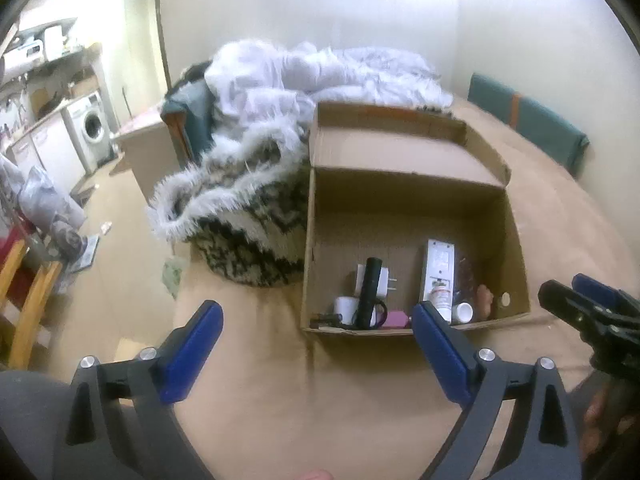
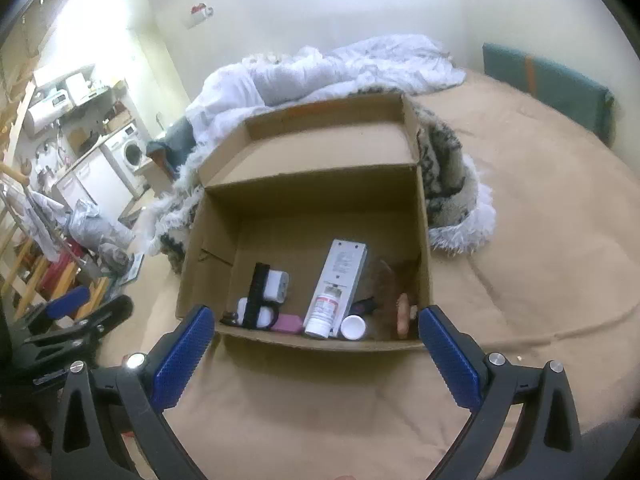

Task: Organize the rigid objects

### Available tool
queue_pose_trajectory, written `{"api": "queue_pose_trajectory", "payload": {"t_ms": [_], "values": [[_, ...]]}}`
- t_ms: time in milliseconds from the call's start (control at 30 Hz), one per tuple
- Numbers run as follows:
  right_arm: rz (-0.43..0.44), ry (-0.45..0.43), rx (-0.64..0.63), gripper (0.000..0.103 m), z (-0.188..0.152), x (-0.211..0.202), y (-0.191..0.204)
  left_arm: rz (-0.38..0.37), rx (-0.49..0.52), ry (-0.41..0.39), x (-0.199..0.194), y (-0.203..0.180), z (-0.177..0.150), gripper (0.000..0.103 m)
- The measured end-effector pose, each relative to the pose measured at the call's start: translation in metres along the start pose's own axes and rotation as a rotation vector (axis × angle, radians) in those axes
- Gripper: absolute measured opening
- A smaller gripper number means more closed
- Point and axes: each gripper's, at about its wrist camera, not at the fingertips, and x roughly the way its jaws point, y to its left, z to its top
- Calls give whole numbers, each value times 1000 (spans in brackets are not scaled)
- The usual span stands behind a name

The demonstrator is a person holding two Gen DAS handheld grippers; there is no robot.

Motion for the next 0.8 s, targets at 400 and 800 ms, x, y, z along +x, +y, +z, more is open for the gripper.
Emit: {"api": "queue_pose_trajectory", "payload": {"t_ms": [400, 800], "values": [[-28, -24, -19, 103, -16, 2, 1, 45, -29, 26, 11, -2, -13, 96], [-57, -15, -41, 103, -18, 6, 5, 39, -30, 10, 8, -2, -14, 96]]}}
